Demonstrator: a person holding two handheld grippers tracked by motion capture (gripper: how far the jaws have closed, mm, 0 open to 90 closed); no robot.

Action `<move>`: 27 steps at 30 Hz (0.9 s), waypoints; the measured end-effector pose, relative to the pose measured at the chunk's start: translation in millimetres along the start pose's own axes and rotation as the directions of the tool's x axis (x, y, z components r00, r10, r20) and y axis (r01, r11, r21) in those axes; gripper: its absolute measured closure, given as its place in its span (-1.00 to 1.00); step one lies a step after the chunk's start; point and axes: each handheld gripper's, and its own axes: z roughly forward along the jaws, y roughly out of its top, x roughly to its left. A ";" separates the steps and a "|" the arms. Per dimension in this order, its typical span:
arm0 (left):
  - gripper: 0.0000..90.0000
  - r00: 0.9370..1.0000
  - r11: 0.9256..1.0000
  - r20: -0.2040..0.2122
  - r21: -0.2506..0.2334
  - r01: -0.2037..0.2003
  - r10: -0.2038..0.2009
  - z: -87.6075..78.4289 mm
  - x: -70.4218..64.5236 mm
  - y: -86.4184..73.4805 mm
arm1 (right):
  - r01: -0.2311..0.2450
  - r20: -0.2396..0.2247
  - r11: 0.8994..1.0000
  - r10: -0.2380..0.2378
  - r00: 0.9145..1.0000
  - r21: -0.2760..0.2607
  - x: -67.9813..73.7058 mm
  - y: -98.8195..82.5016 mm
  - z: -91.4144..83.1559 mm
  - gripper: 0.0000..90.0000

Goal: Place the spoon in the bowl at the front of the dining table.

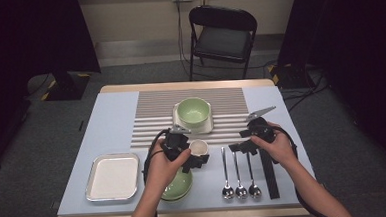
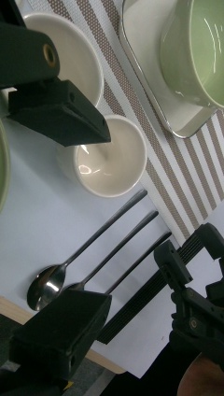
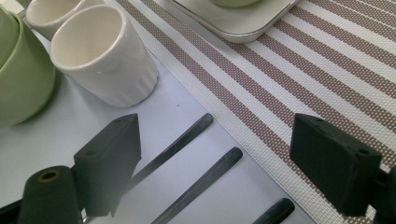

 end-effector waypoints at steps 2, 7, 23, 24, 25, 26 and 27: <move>-0.59 1.000 1.000 0.007 -0.003 0.004 -0.004 2.3 -1.5 -0.9 | -0.002 0.000 1.000 0.002 1.000 -0.001 -0.1 -0.5 0.6 -0.65; -0.59 1.000 1.000 0.013 -0.002 0.001 -0.001 6.6 -2.9 -2.8 | 0.003 -0.001 1.000 -0.003 1.000 -0.002 -0.5 -0.7 0.7 -0.65; -0.59 0.999 1.000 0.036 0.007 -0.014 0.014 18.4 -14.2 -3.7 | 0.007 -0.010 1.000 -0.007 1.000 -0.001 0.3 -3.3 4.2 -0.65; -0.59 0.999 1.000 0.037 0.006 -0.013 0.013 18.9 -15.1 -3.8 | 0.007 -0.011 1.000 -0.007 1.000 0.002 0.5 -3.7 4.5 -0.65; -0.59 0.999 1.000 0.038 0.008 -0.017 0.017 19.4 -15.9 -3.9 | 0.006 -0.010 1.000 -0.006 1.000 0.004 0.5 -3.9 4.6 -0.65; -0.59 0.999 1.000 0.041 0.007 -0.017 0.017 20.0 -16.9 -4.0 | 0.008 -0.009 1.000 -0.008 1.000 0.005 0.4 -4.0 4.6 -0.65; -0.59 0.999 1.000 0.041 0.009 -0.020 0.020 20.4 -17.6 -4.1 | 0.009 -0.009 1.000 -0.009 1.000 0.005 0.3 -4.0 4.5 -0.65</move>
